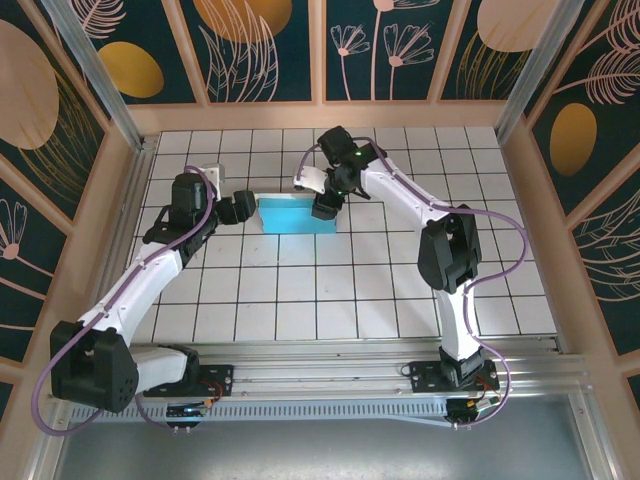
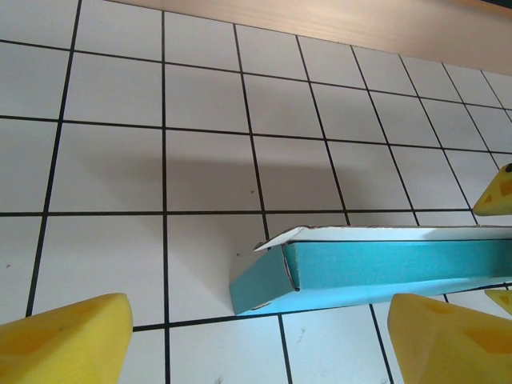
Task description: Fold the paper box
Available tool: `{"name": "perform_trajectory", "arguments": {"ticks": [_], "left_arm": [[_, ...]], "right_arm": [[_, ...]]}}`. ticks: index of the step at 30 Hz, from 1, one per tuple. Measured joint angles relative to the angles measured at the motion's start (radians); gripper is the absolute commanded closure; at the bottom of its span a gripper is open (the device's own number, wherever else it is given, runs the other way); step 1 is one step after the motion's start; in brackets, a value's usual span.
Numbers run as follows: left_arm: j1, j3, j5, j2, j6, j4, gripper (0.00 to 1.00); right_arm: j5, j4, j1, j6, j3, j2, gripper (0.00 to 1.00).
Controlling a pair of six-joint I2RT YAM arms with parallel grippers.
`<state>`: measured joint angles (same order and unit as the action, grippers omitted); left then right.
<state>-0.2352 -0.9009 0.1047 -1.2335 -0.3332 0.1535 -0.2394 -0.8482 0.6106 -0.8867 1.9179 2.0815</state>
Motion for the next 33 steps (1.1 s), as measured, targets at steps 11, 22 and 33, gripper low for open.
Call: {"name": "perform_trajectory", "arguments": {"ticks": [11,22,33], "left_arm": [[0.000,-0.081,0.001,-0.061,0.055,0.062,0.20],[0.017,-0.348,0.142,-0.323,0.188,0.265,0.30],[0.021,-0.369,0.179,-0.363,0.236,0.333,0.31]], "right_arm": [[-0.179,0.106,-0.027,0.158,-0.043,-0.062,0.29],[-0.264,0.340,-0.240,0.798,-0.375,-0.362,0.37],[-0.287,0.386,-0.242,0.908,-0.511,-0.348,0.46]]}}
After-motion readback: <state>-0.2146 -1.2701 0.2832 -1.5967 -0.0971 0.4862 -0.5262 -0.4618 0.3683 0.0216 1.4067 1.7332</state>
